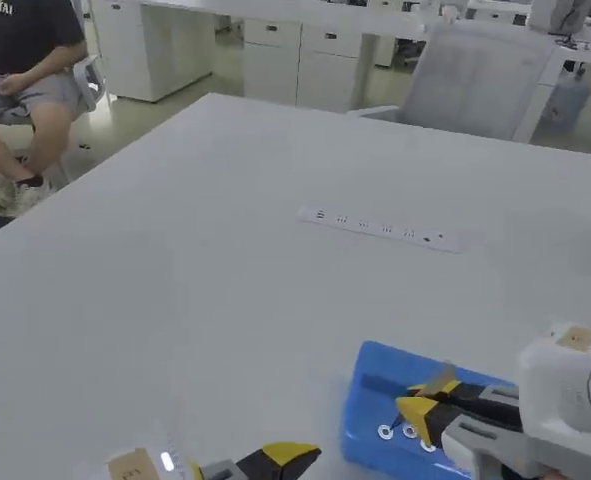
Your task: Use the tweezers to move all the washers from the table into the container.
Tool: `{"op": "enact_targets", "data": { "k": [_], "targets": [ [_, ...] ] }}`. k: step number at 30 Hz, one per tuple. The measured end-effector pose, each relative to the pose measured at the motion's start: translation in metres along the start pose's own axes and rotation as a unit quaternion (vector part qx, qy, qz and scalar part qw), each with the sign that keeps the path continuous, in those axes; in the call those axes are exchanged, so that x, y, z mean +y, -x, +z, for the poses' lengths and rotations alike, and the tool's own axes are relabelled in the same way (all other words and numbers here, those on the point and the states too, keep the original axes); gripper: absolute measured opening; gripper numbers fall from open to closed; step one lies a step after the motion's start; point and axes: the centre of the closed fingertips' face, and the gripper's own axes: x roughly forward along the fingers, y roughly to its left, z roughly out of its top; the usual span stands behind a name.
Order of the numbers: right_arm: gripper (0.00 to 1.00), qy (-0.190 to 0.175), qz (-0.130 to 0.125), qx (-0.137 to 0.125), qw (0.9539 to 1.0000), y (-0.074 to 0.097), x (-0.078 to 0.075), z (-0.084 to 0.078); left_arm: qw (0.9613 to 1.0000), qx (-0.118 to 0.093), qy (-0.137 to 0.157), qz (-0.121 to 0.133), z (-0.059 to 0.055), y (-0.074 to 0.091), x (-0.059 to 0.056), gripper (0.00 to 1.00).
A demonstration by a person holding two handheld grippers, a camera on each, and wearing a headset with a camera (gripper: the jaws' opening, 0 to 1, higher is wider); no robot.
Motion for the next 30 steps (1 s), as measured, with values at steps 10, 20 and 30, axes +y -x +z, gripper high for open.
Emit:
{"op": "enact_targets", "data": {
  "k": [10, 20, 30],
  "targets": [
    [0.04, 0.016, -0.008, -0.007, 0.9998, 0.033, 0.022, -0.01, 0.9999, -0.005, 0.004, -0.012, 0.003, 0.0, -0.008, 0.53],
    [0.04, 0.008, -0.013, 0.017, 0.9997, 0.056, 0.03, -0.043, 0.9997, 0.004, -0.023, -0.012, 0.001, 0.0, -0.012, 0.52],
    [0.04, 0.009, 0.002, 0.029, 0.9995, 0.059, 0.038, -0.054, 0.9982, 0.03, -0.046, -0.024, -0.006, -0.001, -0.016, 0.52]
  ]
}}
